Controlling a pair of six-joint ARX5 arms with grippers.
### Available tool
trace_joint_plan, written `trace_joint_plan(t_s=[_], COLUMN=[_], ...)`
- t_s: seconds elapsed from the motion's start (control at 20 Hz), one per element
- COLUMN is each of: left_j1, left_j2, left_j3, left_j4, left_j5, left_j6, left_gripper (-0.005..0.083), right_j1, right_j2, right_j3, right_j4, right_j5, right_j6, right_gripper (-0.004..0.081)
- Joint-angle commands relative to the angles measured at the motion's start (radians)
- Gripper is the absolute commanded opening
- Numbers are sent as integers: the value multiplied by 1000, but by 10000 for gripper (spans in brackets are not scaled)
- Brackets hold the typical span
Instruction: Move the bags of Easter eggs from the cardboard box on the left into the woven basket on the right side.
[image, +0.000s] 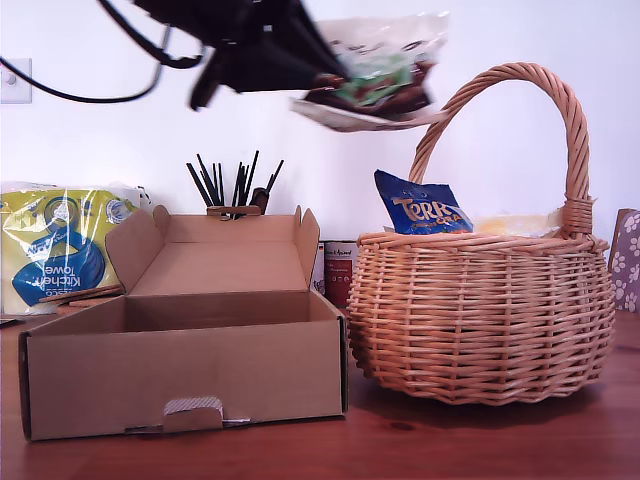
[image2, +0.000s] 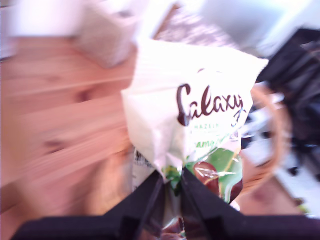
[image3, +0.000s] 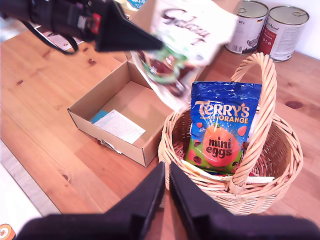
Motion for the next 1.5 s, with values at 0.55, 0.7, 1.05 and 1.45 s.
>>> trace_joint_plan(t_s=[0.55,0.7,1.05,1.45], left_j1=[-143,-158,-187,-195], left_j2=[237,277,302,302], left_j3=[-10,-10,-9,-9], left_j4=[193,222,266,282], left_j5=[-169,-204,-352,-359], left_j6=[-63,-62,-54,0], left_gripper=[54,54,54,523], right_j1=[2,2,2,2], right_j2=[0,0,-3,-3], right_j3=[-24,-24,-24,-24], right_j4=[10,-3,-44,-74], right_j5=[0,1,58,103], right_j6=[-2,-2,-2,-3], right_gripper=[-13,-13,-13,-13])
